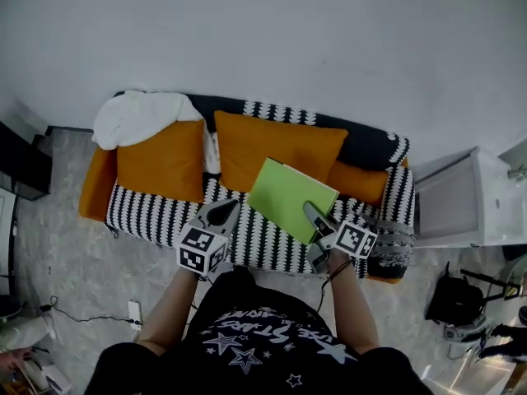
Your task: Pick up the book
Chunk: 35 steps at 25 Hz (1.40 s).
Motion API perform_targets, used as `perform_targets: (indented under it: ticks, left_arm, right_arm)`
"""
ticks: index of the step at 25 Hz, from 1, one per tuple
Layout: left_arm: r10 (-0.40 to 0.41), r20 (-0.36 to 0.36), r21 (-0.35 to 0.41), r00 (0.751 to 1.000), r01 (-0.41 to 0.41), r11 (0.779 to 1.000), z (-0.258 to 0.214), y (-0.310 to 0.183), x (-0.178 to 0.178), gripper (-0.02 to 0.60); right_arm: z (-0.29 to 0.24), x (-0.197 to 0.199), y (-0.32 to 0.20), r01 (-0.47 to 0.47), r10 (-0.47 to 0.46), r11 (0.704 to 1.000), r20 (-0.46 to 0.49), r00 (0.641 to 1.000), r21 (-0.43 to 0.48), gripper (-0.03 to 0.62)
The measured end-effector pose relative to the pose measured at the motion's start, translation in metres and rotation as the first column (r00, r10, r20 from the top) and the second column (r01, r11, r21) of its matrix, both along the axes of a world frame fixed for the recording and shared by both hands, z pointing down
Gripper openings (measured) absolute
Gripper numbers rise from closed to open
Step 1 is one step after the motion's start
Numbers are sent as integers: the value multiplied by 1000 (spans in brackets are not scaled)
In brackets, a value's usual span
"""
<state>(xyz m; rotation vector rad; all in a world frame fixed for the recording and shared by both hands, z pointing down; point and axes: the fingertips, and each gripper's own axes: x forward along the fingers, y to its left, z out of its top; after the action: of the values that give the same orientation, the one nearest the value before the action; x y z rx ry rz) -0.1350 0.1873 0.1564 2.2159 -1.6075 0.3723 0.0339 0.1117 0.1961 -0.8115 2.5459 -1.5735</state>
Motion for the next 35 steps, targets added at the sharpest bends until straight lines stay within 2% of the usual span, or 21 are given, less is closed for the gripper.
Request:
perform_targets:
  ticks: [10, 16, 20, 23, 31, 35]
  left_arm:
    - [-37, 20, 43, 999, 36, 998, -14, 55, 41, 5]
    - [-8, 18, 34, 1000, 7, 999, -11, 99, 80, 5]
    - [-34, 28, 44, 999, 32, 998, -12, 130, 97, 5]
    - [-48, 24, 24, 999, 48, 999, -7, 152, 109, 5]
    - [-90, 29, -26, 996, 90, 996, 10, 200, 123, 5]
    - [-106, 28, -8, 994, 107, 994, 8, 205, 120, 5]
  right_arm:
    - [-5, 45, 51, 17, -18, 1000, 27, 999, 23, 147]
    - [-10, 77, 91, -4, 3, 1000, 59, 998, 17, 149]
    - [-12, 86, 118, 41, -44, 998, 87, 995, 38, 149]
    - [-9, 95, 132, 64, -66, 997, 87, 994, 32, 149]
    - [3, 108, 166, 95, -95, 995, 100, 990, 1, 149]
    - [-5, 102, 174, 113, -117, 993, 109, 987, 40, 149]
